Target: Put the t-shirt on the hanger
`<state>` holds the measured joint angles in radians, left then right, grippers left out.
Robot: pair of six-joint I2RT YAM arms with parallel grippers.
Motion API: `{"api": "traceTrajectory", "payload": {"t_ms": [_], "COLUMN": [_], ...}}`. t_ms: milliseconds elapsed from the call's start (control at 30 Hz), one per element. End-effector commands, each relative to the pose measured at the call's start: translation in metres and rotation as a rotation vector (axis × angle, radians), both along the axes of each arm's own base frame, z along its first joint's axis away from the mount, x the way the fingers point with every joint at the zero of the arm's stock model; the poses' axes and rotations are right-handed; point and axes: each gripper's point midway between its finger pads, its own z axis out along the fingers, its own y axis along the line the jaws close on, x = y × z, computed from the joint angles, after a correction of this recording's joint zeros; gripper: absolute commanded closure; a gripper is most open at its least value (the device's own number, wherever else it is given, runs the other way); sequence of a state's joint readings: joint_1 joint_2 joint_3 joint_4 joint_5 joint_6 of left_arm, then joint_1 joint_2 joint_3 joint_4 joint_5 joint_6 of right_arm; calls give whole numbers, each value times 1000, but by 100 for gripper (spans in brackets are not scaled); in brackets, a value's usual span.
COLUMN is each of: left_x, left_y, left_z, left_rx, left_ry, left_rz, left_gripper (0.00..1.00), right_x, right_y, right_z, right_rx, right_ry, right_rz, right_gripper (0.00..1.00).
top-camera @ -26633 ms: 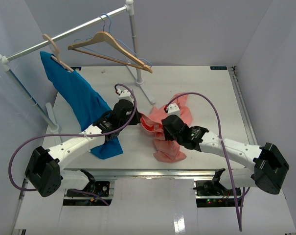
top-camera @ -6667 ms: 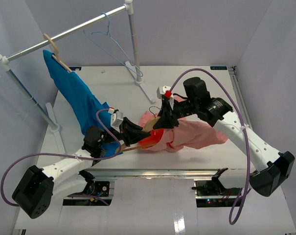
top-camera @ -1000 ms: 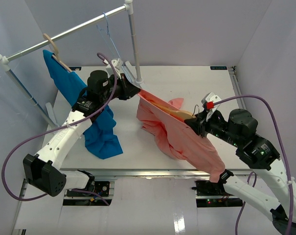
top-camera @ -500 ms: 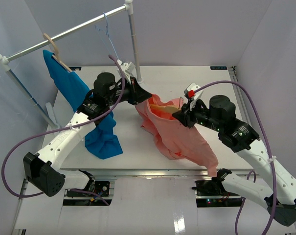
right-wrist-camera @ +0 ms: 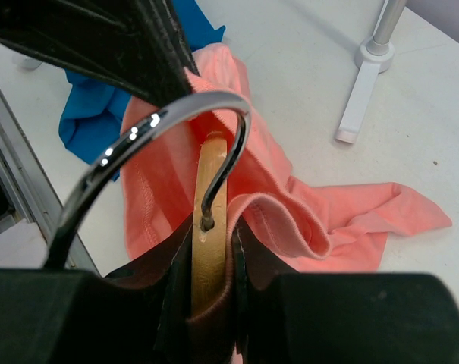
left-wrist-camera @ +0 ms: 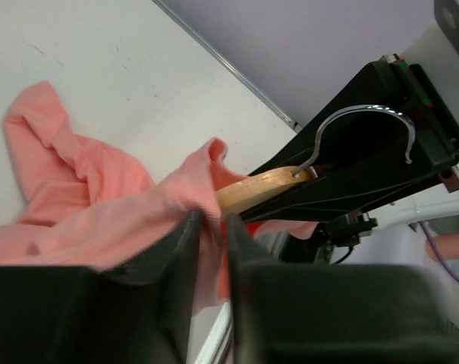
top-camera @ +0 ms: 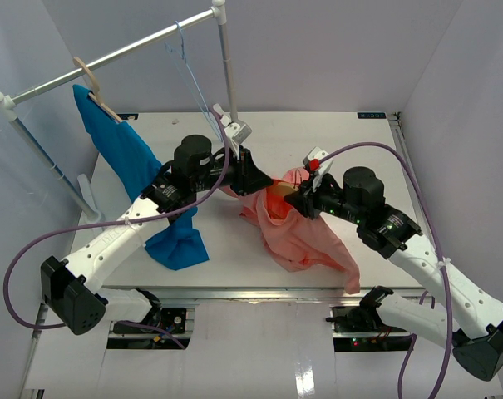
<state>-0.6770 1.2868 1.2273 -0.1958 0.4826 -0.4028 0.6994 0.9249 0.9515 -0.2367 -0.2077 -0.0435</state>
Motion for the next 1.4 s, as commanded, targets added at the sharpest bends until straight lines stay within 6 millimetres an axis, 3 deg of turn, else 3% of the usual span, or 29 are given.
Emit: {"api": "traceTrajectory", "payload": {"t_ms": [0,100,200,433,533,800,1000,1233,1367], "left_x": [-19,-9,-7,-29,-42,-92,-98,-86,-91], "left_y": [13,29,45,58,60,54,49,40,34], "left_z": [20,18,17,6,1,-13,-29,-36,-45], "left_rx": [17,106,173,290,324,262,263,290,288], "left_ry": [-120,-163,-237,-402,-522,-540,-506,-484,-460], "left_rz": [-47,38,78,-73,-183,-473,-558,-553,-592], "left_gripper": [54,41,36,36,41,41,36,36,36], "right_x": [2,-6,-23,-61,-73,-88,-95,-97,-100], "right_y": [10,8,7,2,0,-4,2,12,14], "right_z": [37,40,37,44,50,54,55,57,59], "right_rx": [115,119,142,200,202,199,215,222,227], "right_ry": [-103,-98,-83,-70,-78,-89,-92,-78,-81], "right_rz": [33,55,108,219,268,317,386,446,471], "right_gripper": [92,92,92,92,92,92,92,92,92]}}
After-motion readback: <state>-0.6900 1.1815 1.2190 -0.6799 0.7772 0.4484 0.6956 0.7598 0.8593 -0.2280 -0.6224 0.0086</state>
